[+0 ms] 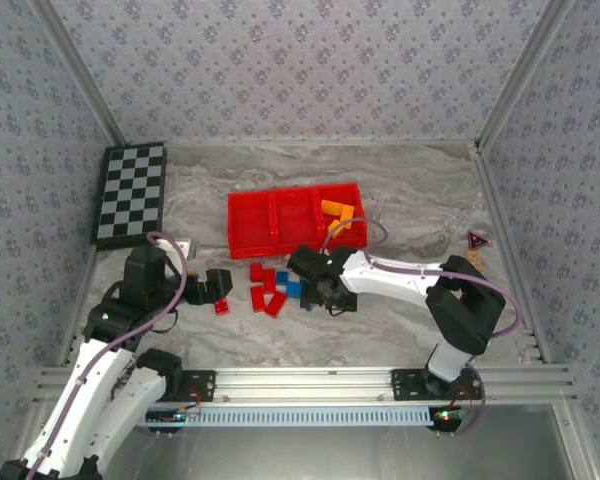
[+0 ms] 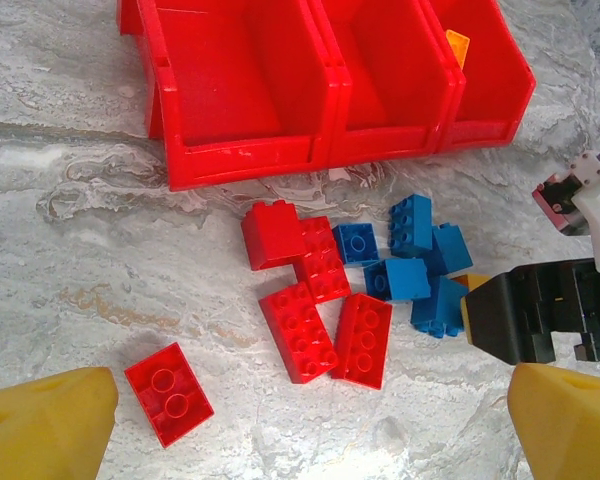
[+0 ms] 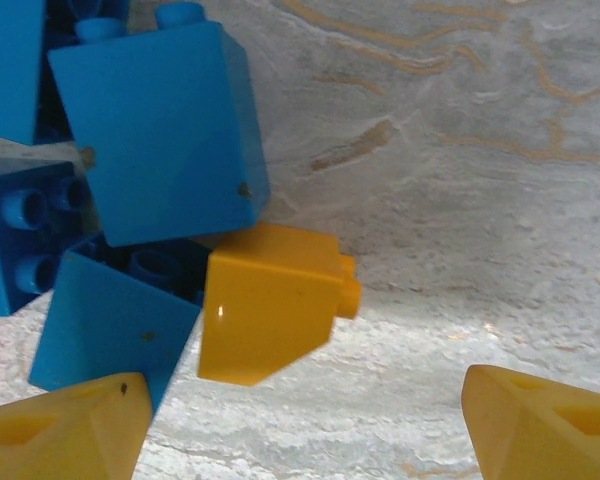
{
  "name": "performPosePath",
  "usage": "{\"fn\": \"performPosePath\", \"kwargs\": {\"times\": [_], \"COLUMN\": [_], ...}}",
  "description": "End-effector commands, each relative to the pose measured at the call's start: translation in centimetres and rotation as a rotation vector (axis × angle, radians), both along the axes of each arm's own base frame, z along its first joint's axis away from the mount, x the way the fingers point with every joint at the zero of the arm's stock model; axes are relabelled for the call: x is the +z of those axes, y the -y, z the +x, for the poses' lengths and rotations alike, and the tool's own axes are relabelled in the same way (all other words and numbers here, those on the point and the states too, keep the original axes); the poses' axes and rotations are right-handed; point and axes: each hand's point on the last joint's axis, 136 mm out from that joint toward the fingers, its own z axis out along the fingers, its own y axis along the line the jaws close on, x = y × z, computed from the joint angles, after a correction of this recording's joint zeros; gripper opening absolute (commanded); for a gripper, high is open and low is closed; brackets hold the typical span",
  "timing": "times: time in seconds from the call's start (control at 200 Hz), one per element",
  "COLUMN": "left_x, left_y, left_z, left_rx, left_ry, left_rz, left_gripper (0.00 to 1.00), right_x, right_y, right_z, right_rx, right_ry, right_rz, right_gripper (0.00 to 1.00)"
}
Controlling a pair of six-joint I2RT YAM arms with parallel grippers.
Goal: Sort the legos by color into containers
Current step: Pick up the lego from the center of the table.
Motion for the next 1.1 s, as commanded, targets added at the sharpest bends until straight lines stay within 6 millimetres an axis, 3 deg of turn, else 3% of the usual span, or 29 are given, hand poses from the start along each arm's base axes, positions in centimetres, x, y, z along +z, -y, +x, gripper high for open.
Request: {"fn": "performPosePath", "kwargs": {"times": [0.0,0.135,0.27,0.75,0.845,1.094], "left_x": [0.4,0.4,0.3,0.1,0.2,0.2], "left_y": [0.4,0.4,0.4,0.3,0.3,0.3], "left_z": [0.1,0.2,0.2,0.3,0.3,0.3], "left_rx": [-0.02,-0.018,-0.017,-0.011,-0.011,-0.01], "left_ry": [0.023,0.023,0.02,0.013,0.012,0.013], "left_rz": [-0.011,-0.009,-0.009,-0.001,-0.001,0.0], "left_gripper": [1.0,1.0,1.0,1.0,1.0,1.0], "right_x": [-0.8,-1.1,-1.1,1.1,1.4,1.7], "right_y": [0.0,0.7,2.8,7.8,7.7,5.1], "right_z": [0.0,0.0,0.2,0.3,0.6,1.2], "right_rx": [0.016,0.011,-0.022,-0.071,-0.058,0.029], "right_ry": [-0.023,-0.03,-0.027,0.0,0.02,0.019], "right_rz": [-0.016,-0.022,-0.029,-0.034,-0.007,0.062], "right_gripper": [0.82,0.8,0.78,0.74,0.74,0.77]}}
